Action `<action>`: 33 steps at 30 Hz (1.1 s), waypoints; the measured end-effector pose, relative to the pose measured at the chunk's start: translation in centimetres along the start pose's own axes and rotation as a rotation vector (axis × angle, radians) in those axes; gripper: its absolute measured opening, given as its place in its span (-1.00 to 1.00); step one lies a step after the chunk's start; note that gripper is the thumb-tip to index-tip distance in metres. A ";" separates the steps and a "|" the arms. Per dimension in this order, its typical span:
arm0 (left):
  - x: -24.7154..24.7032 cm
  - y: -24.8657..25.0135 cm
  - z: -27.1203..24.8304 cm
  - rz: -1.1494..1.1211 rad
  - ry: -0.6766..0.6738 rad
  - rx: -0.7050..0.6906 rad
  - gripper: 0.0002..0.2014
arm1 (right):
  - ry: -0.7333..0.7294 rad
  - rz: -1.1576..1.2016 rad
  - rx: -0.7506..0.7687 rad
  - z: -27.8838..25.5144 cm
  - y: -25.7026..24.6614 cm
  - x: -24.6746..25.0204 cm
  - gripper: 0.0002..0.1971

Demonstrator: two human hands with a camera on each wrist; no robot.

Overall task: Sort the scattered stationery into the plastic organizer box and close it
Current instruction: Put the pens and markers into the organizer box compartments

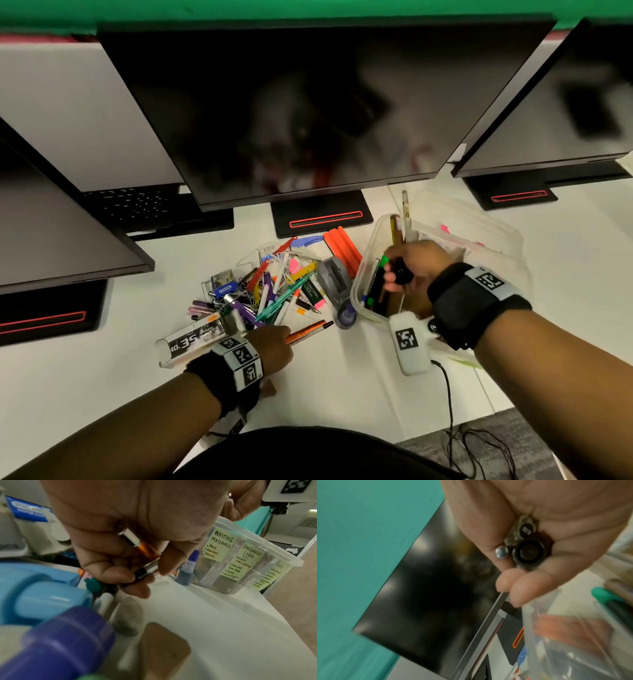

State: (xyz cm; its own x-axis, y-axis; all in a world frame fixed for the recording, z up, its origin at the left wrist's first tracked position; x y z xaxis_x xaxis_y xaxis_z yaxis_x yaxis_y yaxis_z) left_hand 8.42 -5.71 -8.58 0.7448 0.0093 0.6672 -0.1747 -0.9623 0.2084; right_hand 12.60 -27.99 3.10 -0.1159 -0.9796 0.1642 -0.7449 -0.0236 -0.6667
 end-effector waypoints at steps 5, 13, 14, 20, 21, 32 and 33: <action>0.7 -0.6 0.0 -0.125 0.171 0.034 -0.74 | -0.061 0.006 -0.057 0.1 2.2 -0.6 -0.81; 2.7 -0.5 0.0 0.003 0.276 0.100 -0.67 | 0.017 -0.269 0.024 1.4 1.2 -1.6 -0.84; 2.7 -0.3 0.0 0.038 0.280 0.085 -0.68 | 0.019 -0.272 0.039 1.4 1.2 -1.6 -0.87; 3.4 -0.2 0.3 0.063 0.333 0.006 -0.47 | 0.092 -0.603 0.270 1.0 -0.2 -1.9 -0.72; 3.7 -0.3 0.5 0.063 0.337 0.017 -0.44 | 0.106 -0.646 0.315 0.8 -0.4 -2.0 -0.69; 3.7 -0.2 2.0 0.195 0.262 0.091 -0.66 | 0.108 -0.961 0.517 -0.9 1.1 -3.3 -0.49; 3.8 -0.2 1.9 0.181 0.256 0.092 -0.66 | 0.110 -0.960 0.525 -0.9 1.2 -3.2 -0.49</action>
State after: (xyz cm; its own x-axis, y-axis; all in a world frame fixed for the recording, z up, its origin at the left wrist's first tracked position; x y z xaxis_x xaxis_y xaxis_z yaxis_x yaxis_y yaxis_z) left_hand 12.57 -6.00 -7.45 0.5189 -0.1076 0.8480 -0.2220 -0.9750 0.0122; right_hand 11.48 -24.67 2.40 0.2848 -0.4859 0.8263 -0.1874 -0.8736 -0.4491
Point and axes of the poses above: each hand's wrist, its own z-axis towards the middle knuckle, its own x-axis out of the back of the hand, y = z × x, the point moved 7 cm from there along z, towards the middle knuckle, and after that the axes turned 3 degrees about -y, right-handed, at the moved point
